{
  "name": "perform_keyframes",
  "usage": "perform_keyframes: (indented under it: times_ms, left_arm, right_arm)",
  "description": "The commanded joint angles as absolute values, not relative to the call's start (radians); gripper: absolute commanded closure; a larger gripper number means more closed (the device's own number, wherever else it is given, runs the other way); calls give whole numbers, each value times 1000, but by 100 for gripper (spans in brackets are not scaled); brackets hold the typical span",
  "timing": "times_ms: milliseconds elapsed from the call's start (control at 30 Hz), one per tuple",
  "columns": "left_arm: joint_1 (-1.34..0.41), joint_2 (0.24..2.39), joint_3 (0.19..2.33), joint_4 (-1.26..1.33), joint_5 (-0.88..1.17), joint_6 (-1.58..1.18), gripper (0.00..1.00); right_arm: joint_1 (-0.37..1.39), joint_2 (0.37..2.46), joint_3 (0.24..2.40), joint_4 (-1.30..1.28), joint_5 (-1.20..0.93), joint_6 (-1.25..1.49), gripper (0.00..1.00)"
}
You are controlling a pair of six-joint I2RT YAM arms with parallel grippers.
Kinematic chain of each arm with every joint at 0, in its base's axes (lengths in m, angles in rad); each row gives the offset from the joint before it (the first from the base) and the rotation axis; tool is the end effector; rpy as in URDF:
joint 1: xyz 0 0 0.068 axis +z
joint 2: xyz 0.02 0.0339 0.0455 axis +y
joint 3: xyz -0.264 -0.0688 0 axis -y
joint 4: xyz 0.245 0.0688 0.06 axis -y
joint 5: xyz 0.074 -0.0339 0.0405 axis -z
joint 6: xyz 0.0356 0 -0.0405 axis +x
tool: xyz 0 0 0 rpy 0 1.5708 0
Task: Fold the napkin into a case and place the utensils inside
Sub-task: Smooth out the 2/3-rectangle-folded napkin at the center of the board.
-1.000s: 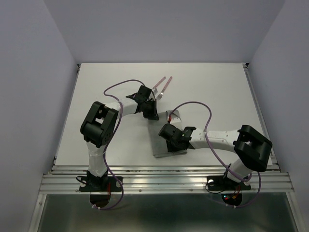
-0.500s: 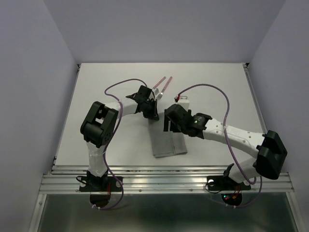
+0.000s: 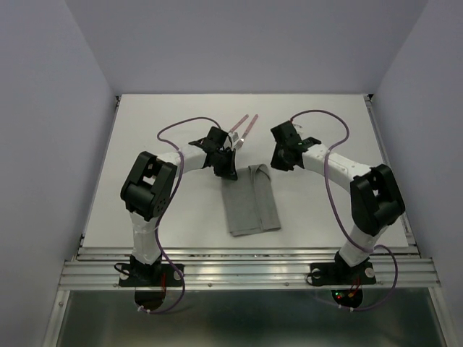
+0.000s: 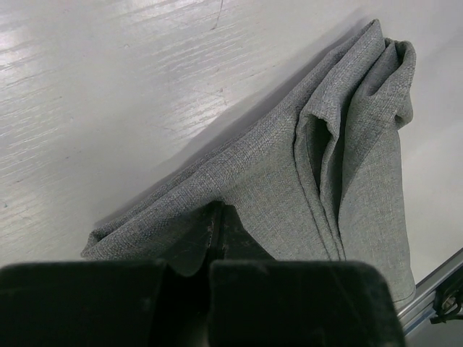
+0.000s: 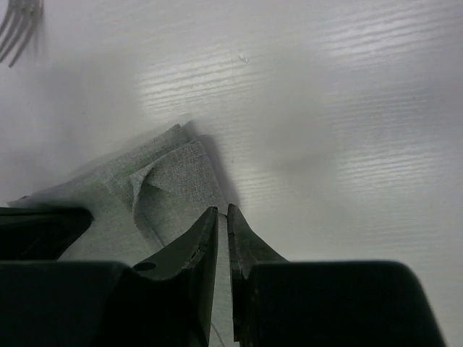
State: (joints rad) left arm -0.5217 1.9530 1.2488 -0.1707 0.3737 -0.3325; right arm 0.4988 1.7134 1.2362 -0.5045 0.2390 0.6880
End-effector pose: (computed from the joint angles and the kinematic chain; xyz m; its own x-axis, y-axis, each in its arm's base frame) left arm 0.3513 -0.2169 0.1633 -0.8466 0.1361 -0.5145 0.4131 0.7775 -0.4741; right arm 0.3228 0.1663 0.2253 -0.7858 0.2745 -0.5542 0.1938 0.9603 0.2008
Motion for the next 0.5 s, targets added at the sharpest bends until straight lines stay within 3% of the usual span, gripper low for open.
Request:
perform_keyframes:
  times_ms: [0,467]
  left_arm:
    - [-523,1939,1301,-195,380,-310,100]
    - [-523,2000,1313,-183,419,-304,100]
  right_arm:
    - [505,1776,1304,-488,181,687,84]
    - [505,1850,1301,-408,86,703,86]
